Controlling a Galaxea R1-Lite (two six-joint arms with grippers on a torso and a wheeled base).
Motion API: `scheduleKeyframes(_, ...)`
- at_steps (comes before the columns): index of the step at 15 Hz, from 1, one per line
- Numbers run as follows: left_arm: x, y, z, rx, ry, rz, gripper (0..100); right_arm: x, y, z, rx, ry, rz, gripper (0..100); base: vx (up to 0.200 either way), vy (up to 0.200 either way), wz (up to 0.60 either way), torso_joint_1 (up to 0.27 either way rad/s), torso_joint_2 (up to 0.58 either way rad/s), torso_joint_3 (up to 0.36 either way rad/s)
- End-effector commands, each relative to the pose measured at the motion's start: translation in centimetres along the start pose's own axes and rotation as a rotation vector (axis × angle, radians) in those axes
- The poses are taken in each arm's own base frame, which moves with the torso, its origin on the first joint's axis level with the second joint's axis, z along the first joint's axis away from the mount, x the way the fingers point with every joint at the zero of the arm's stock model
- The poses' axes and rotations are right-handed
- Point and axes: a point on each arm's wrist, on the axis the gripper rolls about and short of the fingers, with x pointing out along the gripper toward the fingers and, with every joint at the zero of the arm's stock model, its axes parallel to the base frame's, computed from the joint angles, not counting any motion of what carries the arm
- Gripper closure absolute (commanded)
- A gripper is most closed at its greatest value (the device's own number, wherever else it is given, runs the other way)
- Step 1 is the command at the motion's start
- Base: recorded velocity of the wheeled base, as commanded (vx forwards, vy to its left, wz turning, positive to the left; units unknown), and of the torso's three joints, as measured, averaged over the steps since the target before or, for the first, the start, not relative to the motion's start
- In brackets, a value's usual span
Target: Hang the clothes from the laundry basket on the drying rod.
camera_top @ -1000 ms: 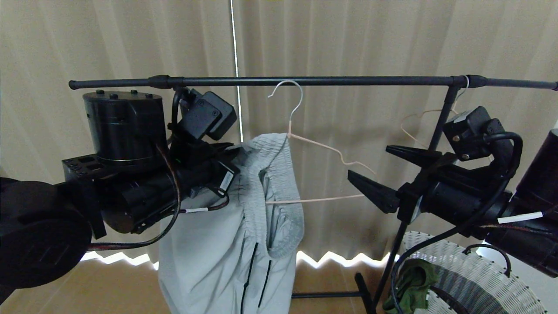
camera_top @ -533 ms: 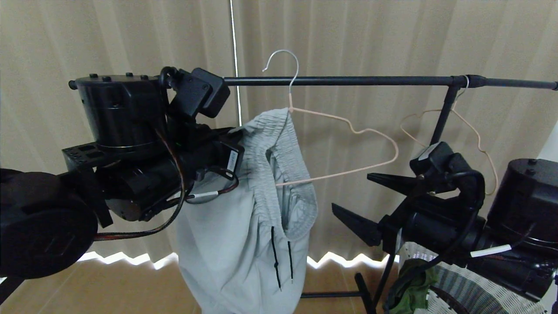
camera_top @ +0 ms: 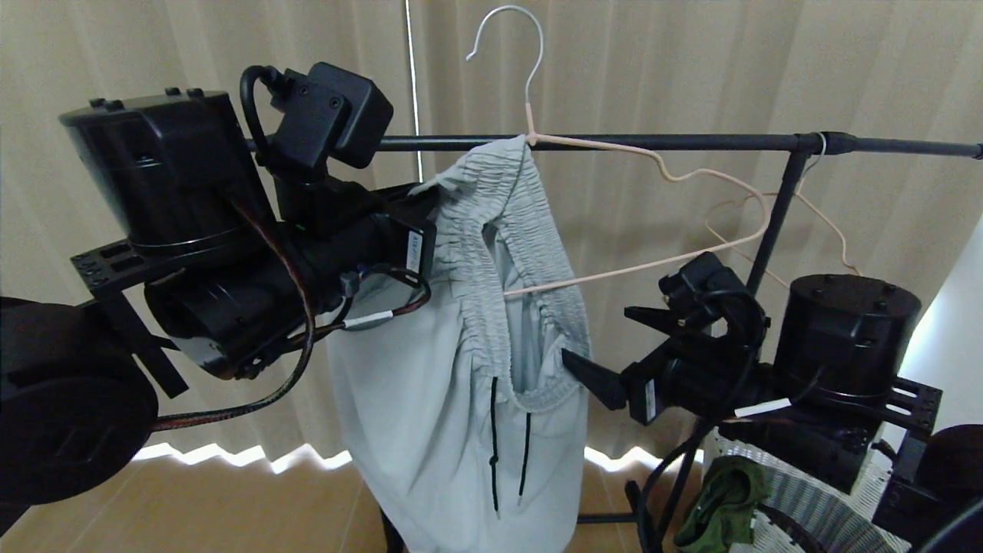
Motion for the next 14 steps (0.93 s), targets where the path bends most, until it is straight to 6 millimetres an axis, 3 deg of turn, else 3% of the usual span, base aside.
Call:
scheduleKeyframes(1, -0.4, -0.1, 0.6, -0.005, -0.027, -0.015, 100, 1.7, -1.0, -1.1, 0.006, 0.043, -0.044, 0, 0.0, 0.0, 0.0, 0.0, 0.0, 0.0)
scheduleKeyframes(5, -0.4, 0.1, 0.7, -0.002, -0.04, -0.013, 100, 1.4, -2.9, -1.5, 0.022, 0.061, -0.118, 0, 0.0, 0.0, 0.0, 0.0, 0.0, 0.0)
scheduleKeyframes(6, -0.3, 0.2, 0.7, 0.0, -0.044, -0.009, 100, 1.2, -3.3, -1.6, 0.025, 0.064, -0.142, 100, 0.0, 0.0, 0.0, 0.0, 0.0, 0.0)
scheduleKeyframes(9, -0.1, 0.6, 0.3, 0.01, -0.034, 0.011, 100, 0.6, -4.7, -1.4, 0.033, 0.026, -0.199, 100, 0.0, 0.0, 0.0, 0.0, 0.0, 0.0)
scheduleKeyframes(14, 0.2, 1.6, -1.5, 0.172, 0.023, 0.049, 100, 0.0, -7.7, -0.2, 0.044, -0.046, -0.303, 100, 0.0, 0.0, 0.0, 0.0, 0.0, 0.0)
